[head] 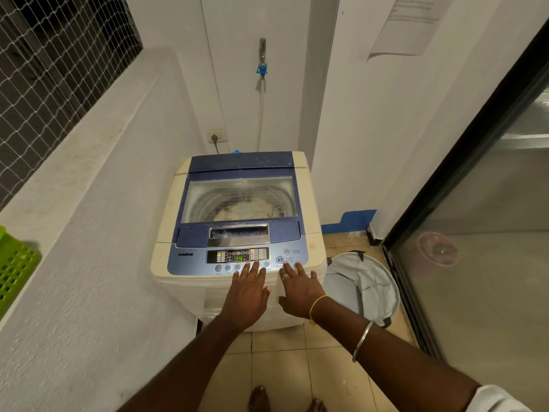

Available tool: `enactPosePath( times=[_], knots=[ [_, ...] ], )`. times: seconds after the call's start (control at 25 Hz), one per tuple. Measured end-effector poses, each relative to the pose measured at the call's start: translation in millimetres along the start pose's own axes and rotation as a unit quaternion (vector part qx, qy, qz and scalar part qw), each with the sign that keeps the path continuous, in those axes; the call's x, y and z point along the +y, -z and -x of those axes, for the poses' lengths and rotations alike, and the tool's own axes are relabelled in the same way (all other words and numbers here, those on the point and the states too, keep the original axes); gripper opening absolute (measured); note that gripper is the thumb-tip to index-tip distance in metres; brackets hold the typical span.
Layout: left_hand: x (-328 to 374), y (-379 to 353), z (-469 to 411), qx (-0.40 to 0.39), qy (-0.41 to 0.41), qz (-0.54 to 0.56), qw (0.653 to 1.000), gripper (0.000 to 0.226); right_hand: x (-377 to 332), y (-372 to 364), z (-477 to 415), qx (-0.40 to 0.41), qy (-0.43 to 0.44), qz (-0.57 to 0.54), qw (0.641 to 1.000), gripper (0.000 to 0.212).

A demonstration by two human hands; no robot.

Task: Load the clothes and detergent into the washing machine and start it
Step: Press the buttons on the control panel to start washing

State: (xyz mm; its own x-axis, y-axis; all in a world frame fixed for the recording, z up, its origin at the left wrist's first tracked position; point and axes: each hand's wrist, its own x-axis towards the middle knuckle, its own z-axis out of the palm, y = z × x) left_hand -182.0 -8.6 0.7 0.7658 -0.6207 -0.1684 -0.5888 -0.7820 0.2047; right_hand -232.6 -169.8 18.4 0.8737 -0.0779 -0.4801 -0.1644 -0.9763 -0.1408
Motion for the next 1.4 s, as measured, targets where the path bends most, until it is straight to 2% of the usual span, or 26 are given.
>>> enactPosePath(
  times=[1.4],
  knots=[
    [10, 18, -18, -0.031, -0.001, -0.027, 0.999, 0.056, 4, 18, 1, 0.026, -0.009, -0.008, 1.000, 0.079]
  ],
)
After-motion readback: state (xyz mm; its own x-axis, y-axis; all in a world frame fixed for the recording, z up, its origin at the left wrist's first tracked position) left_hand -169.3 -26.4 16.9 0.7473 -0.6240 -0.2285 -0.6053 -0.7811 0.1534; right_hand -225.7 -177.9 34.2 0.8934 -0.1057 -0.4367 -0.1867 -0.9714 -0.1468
